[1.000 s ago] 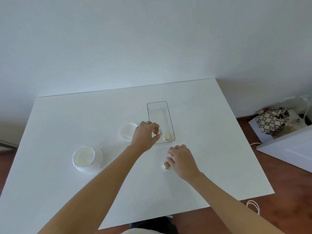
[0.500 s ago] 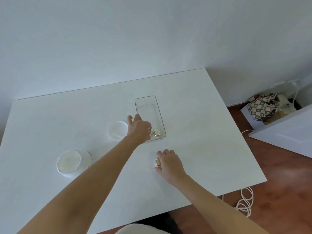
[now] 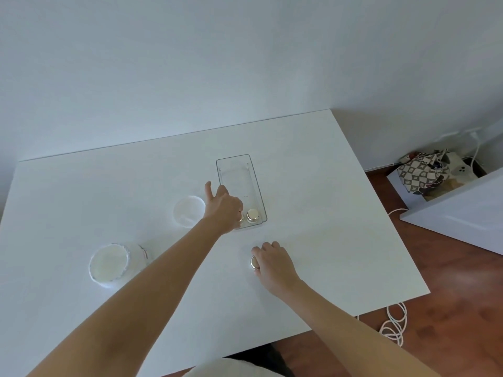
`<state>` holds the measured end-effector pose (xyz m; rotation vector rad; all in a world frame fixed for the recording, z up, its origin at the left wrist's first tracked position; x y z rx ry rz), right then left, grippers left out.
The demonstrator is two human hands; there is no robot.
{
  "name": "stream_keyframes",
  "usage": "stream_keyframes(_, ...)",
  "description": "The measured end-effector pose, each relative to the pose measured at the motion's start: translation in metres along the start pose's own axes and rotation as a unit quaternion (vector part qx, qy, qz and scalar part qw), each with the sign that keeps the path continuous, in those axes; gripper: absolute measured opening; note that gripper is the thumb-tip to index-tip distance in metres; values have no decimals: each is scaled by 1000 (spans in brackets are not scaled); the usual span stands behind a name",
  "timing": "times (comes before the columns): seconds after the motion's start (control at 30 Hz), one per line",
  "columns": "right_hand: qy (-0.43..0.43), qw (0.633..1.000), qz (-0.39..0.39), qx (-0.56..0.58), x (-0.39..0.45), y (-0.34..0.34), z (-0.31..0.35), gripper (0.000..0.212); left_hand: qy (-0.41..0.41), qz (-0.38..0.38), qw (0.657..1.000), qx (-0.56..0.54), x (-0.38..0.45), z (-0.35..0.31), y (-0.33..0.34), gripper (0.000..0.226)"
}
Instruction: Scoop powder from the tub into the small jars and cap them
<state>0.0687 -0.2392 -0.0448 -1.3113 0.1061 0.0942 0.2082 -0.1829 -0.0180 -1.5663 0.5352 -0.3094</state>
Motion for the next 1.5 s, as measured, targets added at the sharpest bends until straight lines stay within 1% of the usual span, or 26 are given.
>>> stream_keyframes(0.1, 15, 999, -26, 23, 3, -12, -8, 20, -11, -40, 998, -48, -8, 5, -12, 31)
stream_keyframes(0.23, 22, 992, -91, 88, 9, -48, -22, 25, -54, -124, 986, -92, -34, 22, -22, 45)
stream_keyframes(0.27, 24, 988, -108, 109, 12, -59, -25, 27, -60, -129, 984, -103, -41, 25, -21, 48)
stream_keyframes(0.37, 24, 977, -146, 154, 30, -88, -32, 30, -72, -112, 982, -131, -54, 31, -9, 51)
stream_keyframes(0.47, 8, 977, -160, 140, 59, -101, -31, 33, -75, -115, 979, -151, -57, 32, -6, 49)
stream_keyframes(0.57, -14, 984, -146, 97, 92, -98, -25, 31, -77, -122, 977, -156, -56, 32, -5, 49)
stream_keyframes(0.67, -56, 993, -104, -2, 120, -84, -14, 27, -78, -123, 978, -152, -56, 33, -5, 51)
stream_keyframes(0.8, -106, 985, -61, -122, 142, -70, -1, 25, -81, -115, 979, -145, -55, 33, -4, 52)
stream_keyframes(0.97, -143, 971, -33, -186, 154, -58, 7, 29, -80, -110, 982, -130, -54, 33, -4, 51)
stream_keyframes(1.07, -154, 966, -3, -209, 154, -51, 10, 26, -81, -109, 983, -126, -54, 34, -3, 51)
stream_keyframes(1.2, -154, 960, 2, -235, 154, -47, 10, 20, -84, -110, 982, -131, -54, 35, -2, 51)
stream_keyframes(1.23, -157, 957, -4, -243, 155, -47, 9, 20, -84, -112, 981, -131, -55, 35, -1, 51)
stream_keyframes(1.3, -158, 958, -11, -238, 155, -48, 7, 29, -81, -115, 981, -134, -54, 34, -1, 51)
stream_keyframes(1.4, -145, 970, -26, -193, 149, -62, 12, 45, -83, -114, 979, -145, -53, 34, -5, 50)
stream_keyframes(1.43, -147, 971, -36, -188, 149, -72, 15, 46, -79, -123, 978, -147, -55, 34, -3, 50)
stream_keyframes(1.5, -110, 986, -58, -107, 145, -98, 18, 44, -73, -136, 976, -154, -60, 33, -2, 48)
Point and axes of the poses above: each hand's wrist, its own x-axis towards the middle knuckle, its own y-axis out of the palm, z = x × y, the point moved 9 cm from there along x, towards the middle knuckle, and after that the axes turned 13 degrees about -z, right-handed, at the moved point
